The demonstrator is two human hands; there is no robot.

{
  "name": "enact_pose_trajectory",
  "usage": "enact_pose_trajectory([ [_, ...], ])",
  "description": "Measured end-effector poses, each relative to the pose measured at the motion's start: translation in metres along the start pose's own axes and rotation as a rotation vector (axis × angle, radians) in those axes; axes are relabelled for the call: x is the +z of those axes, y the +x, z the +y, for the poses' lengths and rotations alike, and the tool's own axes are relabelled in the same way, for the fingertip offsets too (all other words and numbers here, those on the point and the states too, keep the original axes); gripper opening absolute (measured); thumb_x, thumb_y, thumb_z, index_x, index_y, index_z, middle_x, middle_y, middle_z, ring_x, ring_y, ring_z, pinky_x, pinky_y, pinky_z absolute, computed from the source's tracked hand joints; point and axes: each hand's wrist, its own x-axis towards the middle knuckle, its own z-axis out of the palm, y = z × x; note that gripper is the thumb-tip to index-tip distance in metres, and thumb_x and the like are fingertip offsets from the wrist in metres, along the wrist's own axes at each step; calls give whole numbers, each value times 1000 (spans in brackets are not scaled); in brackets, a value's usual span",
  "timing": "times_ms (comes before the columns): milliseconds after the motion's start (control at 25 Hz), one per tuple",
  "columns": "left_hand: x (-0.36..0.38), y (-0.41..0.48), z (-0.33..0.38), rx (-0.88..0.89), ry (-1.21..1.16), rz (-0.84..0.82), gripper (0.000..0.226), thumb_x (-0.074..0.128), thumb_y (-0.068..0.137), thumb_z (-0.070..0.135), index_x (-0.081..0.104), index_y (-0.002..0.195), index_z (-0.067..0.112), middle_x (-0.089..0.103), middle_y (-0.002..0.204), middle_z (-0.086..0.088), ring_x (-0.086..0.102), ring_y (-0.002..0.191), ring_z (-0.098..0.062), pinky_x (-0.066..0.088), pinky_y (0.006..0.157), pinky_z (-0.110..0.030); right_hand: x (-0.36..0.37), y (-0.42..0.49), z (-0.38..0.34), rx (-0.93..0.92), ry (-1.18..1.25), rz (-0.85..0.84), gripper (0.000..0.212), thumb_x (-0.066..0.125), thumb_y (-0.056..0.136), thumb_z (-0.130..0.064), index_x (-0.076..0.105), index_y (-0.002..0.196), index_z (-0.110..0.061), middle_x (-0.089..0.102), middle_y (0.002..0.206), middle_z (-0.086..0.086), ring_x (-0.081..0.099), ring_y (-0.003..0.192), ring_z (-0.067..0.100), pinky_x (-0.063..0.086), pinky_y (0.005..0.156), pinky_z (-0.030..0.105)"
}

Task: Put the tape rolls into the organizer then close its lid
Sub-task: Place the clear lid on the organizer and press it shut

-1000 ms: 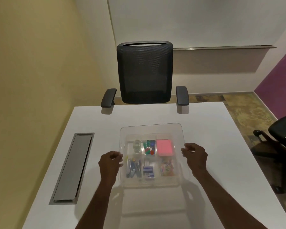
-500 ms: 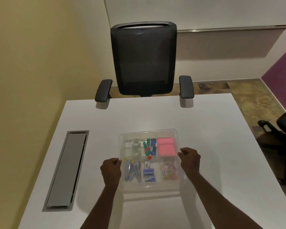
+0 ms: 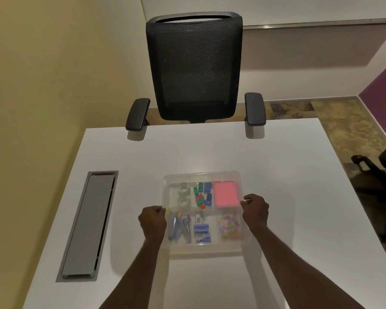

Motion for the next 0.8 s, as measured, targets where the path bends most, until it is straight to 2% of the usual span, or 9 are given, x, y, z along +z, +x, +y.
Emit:
enact_pose_trajectory([
  [360, -2, -24, -3, -56, -11, -39, 19, 78, 93, 4, 81, 108, -7, 81, 108, -26, 78, 106, -40, 61, 100, -43, -12, -10, 19, 10, -42, 7, 21, 74, 88, -5, 75, 109, 1, 73, 115, 20, 69, 108, 36, 53, 93, 35],
  [640, -1, -82, -24, -46, 22, -80, 15, 76, 92, 4, 83, 101, -6, 82, 102, -25, 79, 100, -39, 57, 88, -35, -39, -36, 57, 4, -96, -14, 22, 75, 88, -5, 75, 109, 0, 75, 113, 19, 70, 109, 34, 53, 96, 35],
  [800, 1, -101, -35, -35, 34, -94, 15, 75, 94, 5, 83, 100, -6, 82, 99, -24, 78, 97, -39, 61, 91, -41, -49, -49, 72, 12, -112, -8, 23, 74, 89, -6, 75, 111, 0, 74, 115, 19, 68, 111, 34, 51, 96, 34],
])
